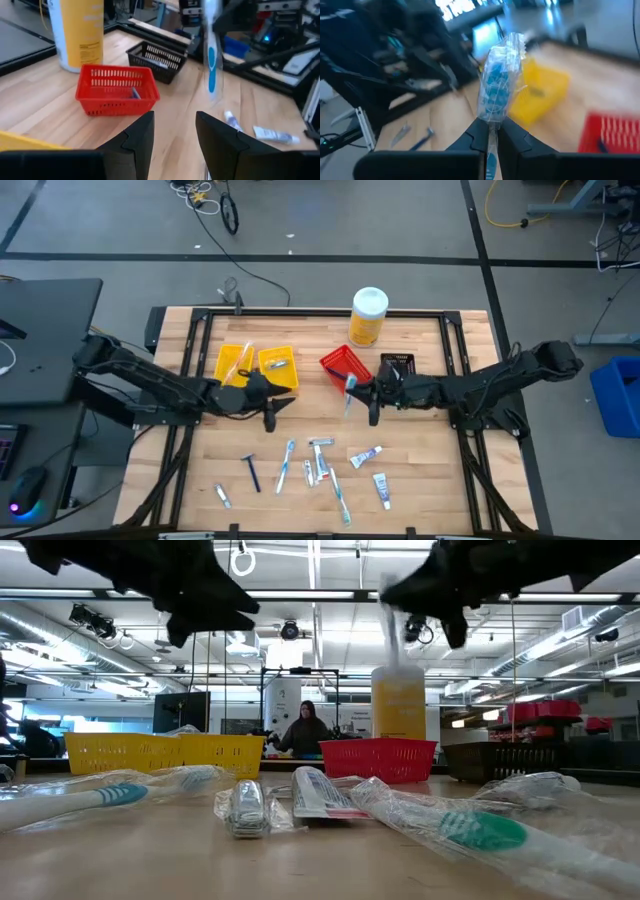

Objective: Pick & Place Travel size toiletries
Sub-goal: Put the blue toothbrush into the left yellow bin

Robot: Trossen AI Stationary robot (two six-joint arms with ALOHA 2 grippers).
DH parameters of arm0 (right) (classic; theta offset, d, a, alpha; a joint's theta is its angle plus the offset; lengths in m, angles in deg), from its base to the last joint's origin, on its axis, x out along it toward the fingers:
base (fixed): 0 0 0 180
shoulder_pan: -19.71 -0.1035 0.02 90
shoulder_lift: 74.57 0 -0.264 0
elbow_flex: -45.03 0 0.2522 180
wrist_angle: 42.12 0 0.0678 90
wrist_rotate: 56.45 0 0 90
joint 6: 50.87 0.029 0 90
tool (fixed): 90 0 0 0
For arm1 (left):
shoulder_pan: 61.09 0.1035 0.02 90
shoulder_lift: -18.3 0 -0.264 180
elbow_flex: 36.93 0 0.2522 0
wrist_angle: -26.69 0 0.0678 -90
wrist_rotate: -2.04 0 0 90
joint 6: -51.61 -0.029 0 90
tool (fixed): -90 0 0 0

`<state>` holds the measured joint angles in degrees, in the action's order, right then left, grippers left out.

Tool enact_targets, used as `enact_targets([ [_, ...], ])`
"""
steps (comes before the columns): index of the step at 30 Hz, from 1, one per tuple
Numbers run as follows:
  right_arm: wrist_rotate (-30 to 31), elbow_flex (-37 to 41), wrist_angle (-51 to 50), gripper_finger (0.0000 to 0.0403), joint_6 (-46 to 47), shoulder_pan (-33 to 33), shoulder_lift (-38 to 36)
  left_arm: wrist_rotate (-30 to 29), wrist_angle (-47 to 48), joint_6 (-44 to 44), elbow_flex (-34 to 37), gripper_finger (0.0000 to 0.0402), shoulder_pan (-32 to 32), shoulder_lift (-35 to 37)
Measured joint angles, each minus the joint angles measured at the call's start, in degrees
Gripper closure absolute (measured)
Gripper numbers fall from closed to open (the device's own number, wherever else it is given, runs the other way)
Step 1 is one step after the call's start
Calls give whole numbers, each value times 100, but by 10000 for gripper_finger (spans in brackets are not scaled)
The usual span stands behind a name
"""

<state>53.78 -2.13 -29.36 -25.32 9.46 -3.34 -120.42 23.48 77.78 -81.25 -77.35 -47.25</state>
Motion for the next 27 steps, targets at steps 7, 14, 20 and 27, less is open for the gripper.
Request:
enact_targets([
  [7, -854, -6, 1409, 379, -699, 359, 583, 1147, -837, -465, -2, 248, 466, -380],
  [14, -1462, -467, 1880, 379, -742, 651, 1332, 1712, -1354, -704, -4, 248, 754, -499],
  [20, -1650, -1143, 1834, 379, -993, 770, 1821, 1891, -1379, -802, -4, 248, 812, -499],
  [27, -1894, -1696, 1592, 379, -1068, 872, 2304, 1919, -1393, -867, -4, 248, 812, -497],
])
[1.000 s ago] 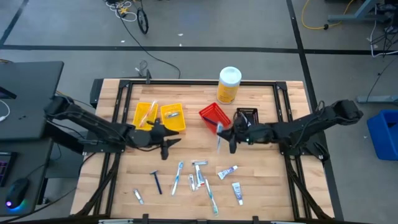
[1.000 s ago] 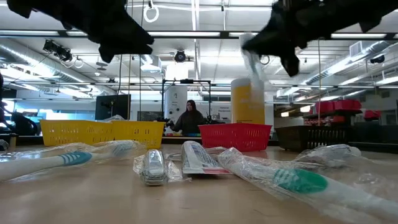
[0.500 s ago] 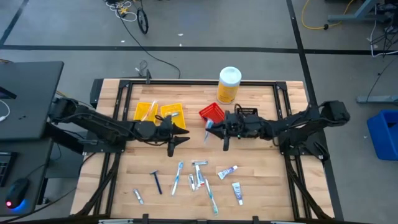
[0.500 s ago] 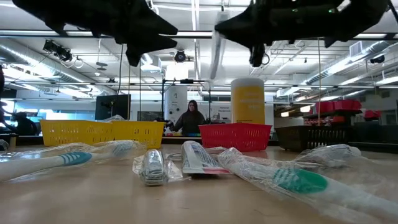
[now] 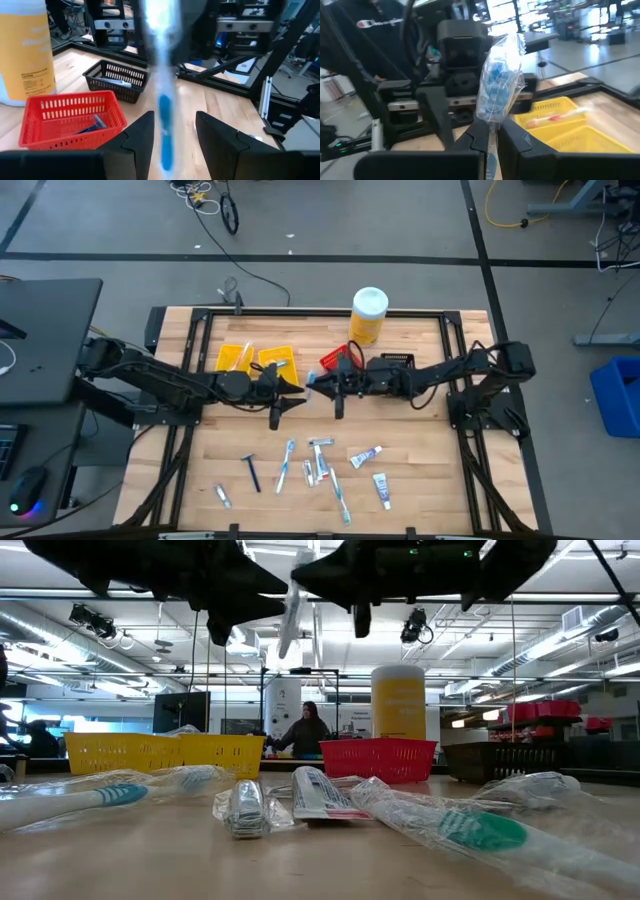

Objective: Pick & Place Travel size toiletries
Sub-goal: Put the blue toothbrush into the left yellow bin

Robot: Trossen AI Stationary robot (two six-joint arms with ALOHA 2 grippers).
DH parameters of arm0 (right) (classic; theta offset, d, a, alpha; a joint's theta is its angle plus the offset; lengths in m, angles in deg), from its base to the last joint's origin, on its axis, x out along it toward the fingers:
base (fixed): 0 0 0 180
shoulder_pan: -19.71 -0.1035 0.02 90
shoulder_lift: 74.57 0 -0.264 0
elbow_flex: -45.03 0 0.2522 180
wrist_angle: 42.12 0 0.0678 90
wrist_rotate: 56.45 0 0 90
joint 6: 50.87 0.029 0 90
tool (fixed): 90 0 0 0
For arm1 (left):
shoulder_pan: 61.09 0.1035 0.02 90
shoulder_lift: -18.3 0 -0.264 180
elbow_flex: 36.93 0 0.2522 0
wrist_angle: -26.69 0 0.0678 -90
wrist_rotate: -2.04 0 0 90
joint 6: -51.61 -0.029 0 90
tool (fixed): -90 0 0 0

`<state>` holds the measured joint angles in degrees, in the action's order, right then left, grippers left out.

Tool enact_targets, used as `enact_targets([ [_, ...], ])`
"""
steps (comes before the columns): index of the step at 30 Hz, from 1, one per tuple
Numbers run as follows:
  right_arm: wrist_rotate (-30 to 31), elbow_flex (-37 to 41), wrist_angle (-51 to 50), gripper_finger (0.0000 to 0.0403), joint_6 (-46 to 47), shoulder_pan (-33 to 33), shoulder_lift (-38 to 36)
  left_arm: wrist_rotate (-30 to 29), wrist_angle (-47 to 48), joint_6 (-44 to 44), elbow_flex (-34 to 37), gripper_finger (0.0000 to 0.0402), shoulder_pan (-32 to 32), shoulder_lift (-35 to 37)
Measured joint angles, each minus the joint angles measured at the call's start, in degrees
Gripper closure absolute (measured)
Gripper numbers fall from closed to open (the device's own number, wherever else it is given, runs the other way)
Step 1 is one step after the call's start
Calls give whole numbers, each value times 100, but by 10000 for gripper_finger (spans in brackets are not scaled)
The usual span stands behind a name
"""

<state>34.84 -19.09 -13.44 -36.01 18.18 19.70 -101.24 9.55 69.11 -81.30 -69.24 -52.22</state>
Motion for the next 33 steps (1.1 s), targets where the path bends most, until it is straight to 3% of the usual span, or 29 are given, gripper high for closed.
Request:
enact_targets([
  [15, -45, -349, -8, 379, -100, 12, 261, -262, -11, -294, 0, 252, 0, 0],
  [25, -33, -349, -7, 377, -122, 23, 280, -221, 26, -167, 0, 355, 0, 0],
  [33, -34, -349, -75, 325, -140, 43, 280, -264, 59, -17, 0, 343, 0, 0],
])
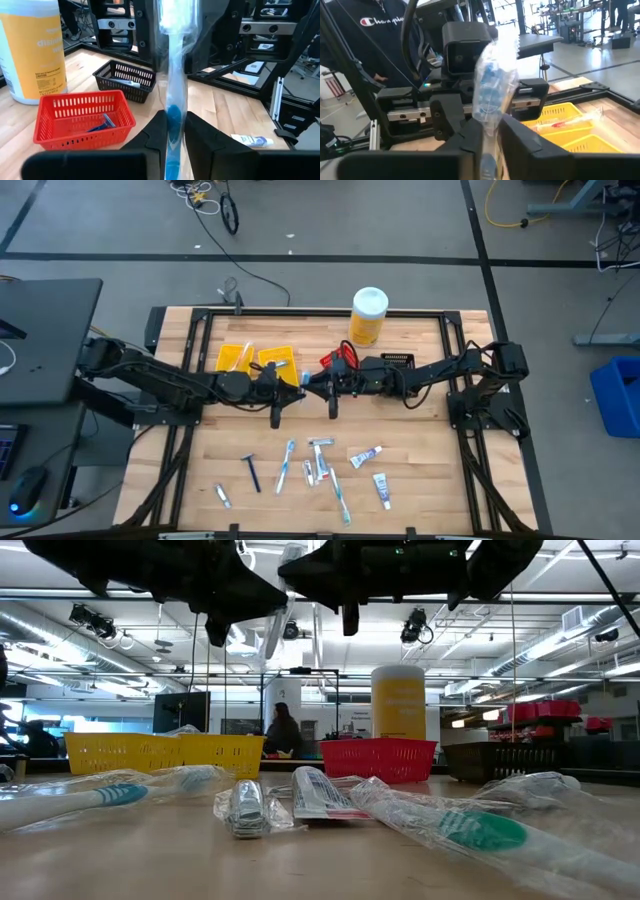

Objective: Pick & Place Travel size toiletries
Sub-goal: Put the blue toothbrush into the left yellow bin

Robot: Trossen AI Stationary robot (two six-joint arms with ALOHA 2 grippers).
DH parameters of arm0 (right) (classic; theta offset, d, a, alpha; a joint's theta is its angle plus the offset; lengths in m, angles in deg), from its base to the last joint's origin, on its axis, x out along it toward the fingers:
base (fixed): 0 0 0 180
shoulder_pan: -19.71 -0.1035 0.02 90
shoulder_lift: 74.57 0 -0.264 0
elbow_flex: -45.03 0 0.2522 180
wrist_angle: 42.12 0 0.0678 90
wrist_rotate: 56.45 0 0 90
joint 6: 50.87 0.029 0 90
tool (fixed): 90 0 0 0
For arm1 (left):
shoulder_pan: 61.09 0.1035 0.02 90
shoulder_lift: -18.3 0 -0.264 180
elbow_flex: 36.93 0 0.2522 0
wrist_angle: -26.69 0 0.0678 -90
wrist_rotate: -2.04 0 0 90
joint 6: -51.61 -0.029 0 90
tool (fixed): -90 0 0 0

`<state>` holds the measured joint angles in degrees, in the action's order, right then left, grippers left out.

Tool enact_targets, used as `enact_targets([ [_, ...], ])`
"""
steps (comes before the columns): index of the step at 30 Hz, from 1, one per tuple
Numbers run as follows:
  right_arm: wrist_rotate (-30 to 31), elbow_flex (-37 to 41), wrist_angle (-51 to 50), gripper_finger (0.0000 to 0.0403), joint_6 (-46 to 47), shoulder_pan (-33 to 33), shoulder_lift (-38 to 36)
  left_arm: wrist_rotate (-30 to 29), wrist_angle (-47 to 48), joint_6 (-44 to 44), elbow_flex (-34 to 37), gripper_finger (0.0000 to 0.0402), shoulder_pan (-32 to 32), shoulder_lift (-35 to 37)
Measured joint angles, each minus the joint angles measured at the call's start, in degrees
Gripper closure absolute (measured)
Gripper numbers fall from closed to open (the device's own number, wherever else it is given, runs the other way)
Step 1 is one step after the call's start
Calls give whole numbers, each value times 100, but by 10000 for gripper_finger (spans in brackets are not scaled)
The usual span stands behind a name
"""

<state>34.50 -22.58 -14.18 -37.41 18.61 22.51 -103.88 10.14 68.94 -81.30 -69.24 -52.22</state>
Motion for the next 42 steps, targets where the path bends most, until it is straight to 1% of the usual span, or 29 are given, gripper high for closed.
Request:
enact_targets([
  [4, 152, 0, -520, 272, 0, 23, -53, -60, 180, 36, 0, 349, 0, 0],
  [8, 463, 0, -1039, 219, 110, 46, -143, -333, 553, 112, 0, 355, 0, 27],
  [11, 549, 0, -1358, 185, 127, 46, -184, -603, 875, 217, 0, 355, 0, 122],
  [14, 546, 0, -1666, 160, 128, 44, -199, -884, 1391, 366, 2, 349, 7, 411],
  [17, 538, 1, -1961, 143, 308, 33, -199, -1138, 2129, 662, 2, 349, 56, 898],
  [21, 483, 2, -2339, 135, 530, 33, -201, -1201, 3361, 1242, 2, 355, 273, 1715],
  [24, 483, 2, -2378, 137, 563, 33, -201, -1401, 4368, 1546, 0, 356, 491, 2224],
  [28, 485, 2, -2385, 150, 561, 33, -201, -1571, 5716, 2012, 0, 368, 863, 2714],
  [30, 485, 2, -2393, 157, 561, 33, -201, -1634, 6223, 2141, 0, 378, 1050, 2865],
  [33, 485, 2, -2390, 168, 558, 33, -201, -1764, 6796, 2286, 0, 386, 1321, 2950],
  [36, 487, 2, -2389, 175, 558, 33, -201, -1809, 7171, 2374, 0, 383, 1575, 2918],
  [42, 487, 2, -2391, 185, 558, 33, -201, -1847, 7229, 2404, 218, 380, 1914, 2583],
])
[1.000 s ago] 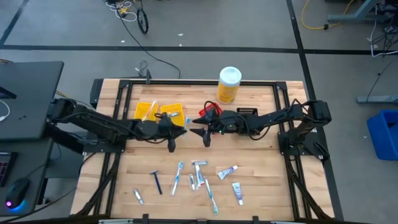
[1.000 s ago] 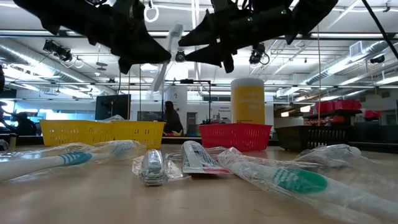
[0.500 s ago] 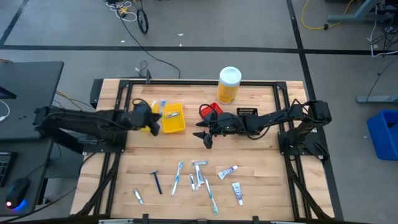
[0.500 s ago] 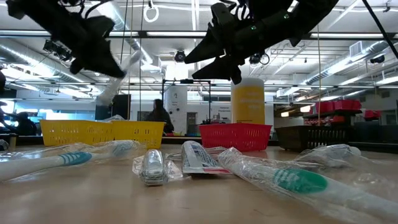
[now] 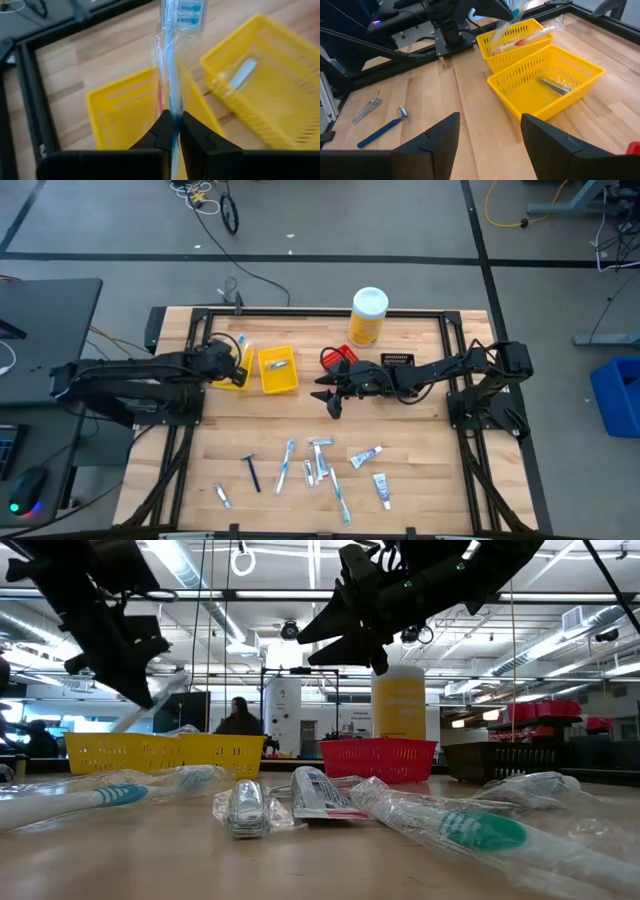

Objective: Pick & Place Travel size toiletries
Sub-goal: Put the blue toothbrush into the left yellow bin, then put the silver nail cutter into the right yellow bin

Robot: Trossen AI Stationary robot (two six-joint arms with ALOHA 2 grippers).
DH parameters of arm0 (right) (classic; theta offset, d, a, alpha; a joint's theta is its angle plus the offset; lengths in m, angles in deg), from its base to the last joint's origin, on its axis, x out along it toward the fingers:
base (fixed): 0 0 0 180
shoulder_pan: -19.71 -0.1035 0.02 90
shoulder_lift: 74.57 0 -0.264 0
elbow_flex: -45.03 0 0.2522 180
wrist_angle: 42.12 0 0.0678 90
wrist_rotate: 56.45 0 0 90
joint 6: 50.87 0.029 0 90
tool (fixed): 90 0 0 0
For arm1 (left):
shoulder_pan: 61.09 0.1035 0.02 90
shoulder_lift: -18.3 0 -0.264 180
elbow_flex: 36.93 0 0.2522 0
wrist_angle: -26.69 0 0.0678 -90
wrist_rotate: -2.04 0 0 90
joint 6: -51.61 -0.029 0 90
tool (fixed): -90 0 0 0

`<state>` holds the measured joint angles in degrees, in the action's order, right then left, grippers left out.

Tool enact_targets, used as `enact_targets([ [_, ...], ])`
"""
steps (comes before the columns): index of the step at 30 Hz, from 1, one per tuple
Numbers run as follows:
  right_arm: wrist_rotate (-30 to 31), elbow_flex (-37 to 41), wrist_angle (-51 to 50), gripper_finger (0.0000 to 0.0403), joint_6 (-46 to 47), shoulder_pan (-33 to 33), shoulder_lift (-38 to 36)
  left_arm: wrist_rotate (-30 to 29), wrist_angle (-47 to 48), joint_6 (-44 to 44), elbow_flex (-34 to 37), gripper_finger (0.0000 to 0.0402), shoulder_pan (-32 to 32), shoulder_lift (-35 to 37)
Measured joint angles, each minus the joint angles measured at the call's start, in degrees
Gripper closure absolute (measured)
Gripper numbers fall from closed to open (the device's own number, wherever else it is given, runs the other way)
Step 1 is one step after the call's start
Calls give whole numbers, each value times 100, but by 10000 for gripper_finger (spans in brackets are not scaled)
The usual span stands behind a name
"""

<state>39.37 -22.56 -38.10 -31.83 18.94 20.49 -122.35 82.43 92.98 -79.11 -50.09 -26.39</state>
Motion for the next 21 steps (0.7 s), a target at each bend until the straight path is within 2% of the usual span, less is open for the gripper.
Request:
enact_targets([
  [4, 0, 0, 0, 190, 0, 0, 0, -52, -140, -1, 158, 377, 138, -263],
  [11, -3, 0, -7, 194, 15, 0, 2, 157, -213, -21, 241, 345, 323, -550],
  [21, -188, 0, -184, 161, -141, -46, 2, 353, -223, -265, 241, 287, 418, -644],
])
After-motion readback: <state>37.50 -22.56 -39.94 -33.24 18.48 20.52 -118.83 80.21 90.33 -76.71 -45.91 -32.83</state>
